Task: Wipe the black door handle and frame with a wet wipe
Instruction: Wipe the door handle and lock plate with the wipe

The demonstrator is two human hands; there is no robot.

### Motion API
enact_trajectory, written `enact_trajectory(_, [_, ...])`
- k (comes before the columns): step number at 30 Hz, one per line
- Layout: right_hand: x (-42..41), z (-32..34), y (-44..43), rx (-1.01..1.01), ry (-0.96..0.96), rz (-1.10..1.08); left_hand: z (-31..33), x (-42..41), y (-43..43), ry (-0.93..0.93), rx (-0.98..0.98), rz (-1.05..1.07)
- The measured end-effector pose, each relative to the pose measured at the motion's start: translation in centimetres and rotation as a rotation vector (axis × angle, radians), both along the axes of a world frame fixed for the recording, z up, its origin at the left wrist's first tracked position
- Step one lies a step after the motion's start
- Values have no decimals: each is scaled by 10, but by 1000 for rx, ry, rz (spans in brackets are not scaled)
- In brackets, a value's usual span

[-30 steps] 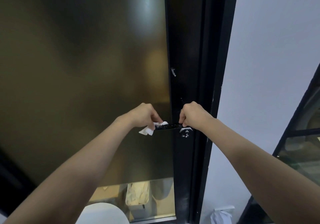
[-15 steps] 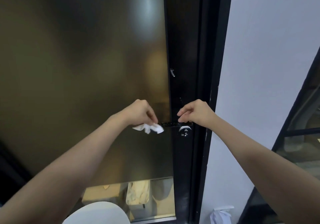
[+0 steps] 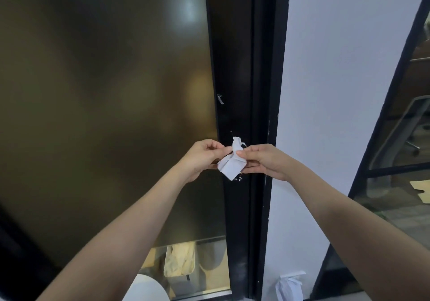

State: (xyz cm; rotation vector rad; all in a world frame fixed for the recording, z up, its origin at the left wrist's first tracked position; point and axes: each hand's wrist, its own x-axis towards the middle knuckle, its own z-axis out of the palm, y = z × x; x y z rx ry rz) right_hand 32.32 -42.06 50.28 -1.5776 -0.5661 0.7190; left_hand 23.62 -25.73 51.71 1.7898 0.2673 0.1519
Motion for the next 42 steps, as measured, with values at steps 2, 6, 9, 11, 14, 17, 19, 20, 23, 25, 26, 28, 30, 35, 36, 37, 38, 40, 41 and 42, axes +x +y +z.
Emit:
enact_trajectory(2, [0,-1,-4,24,28,-29,-2,0,-2,7,7,-44])
enact_trajectory(6, [-2,-2,-8,62,78,-51,-6,1,-5,49,92,-46])
enact_trajectory(9, [-1,-3,-10,70,108,-98,-3,1,-2,41,29,-27])
enact_trajectory(11, [-1,-2,-12,68,118,-111,-1,1,2,24,-25,-1])
enact_trajectory(14, [1,-2,-15,109,159,-105,2,3,7,-16,6,11])
enact_trajectory(17, [0,-2,-14,122,167,-72,8,2,5,17,94,-111])
enact_trajectory(19, [-2,-3,-12,112,111,-44,12,3,1,11,102,-131])
enact_trajectory(20, [-3,-3,-11,113,81,-57,13,4,0,-4,108,-108])
enact_trajectory(23, [-1,-5,-8,121,45,-188,15,9,1,-37,139,4])
enact_trajectory(25, [1,-5,-10,125,63,-236,13,13,3,-50,126,98])
enact_trajectory(26, [1,-4,-11,128,70,-242,12,14,5,-57,119,126])
enact_trajectory(28, [2,-2,-15,139,73,-256,10,15,5,-54,116,121])
enact_trajectory(30, [5,-1,-16,170,87,-310,8,16,4,-52,130,101])
enact_trajectory(35, [10,3,-11,112,-8,-723,6,19,7,-40,189,144])
enact_trajectory(36, [11,2,-10,66,-90,-783,5,19,9,-29,221,143])
enact_trajectory(37, [11,1,-9,37,-176,-823,4,18,11,-18,263,143])
enact_trajectory(38, [10,0,-7,18,-254,-846,2,17,12,-9,313,147])
enact_trajectory(40, [8,-5,-2,-6,-388,-854,-2,14,16,10,460,151])
enact_trajectory(41, [7,-8,1,-23,-434,-837,-4,13,18,20,546,147])
enact_trajectory(42, [7,-13,4,-53,-462,-804,-7,13,20,31,620,134])
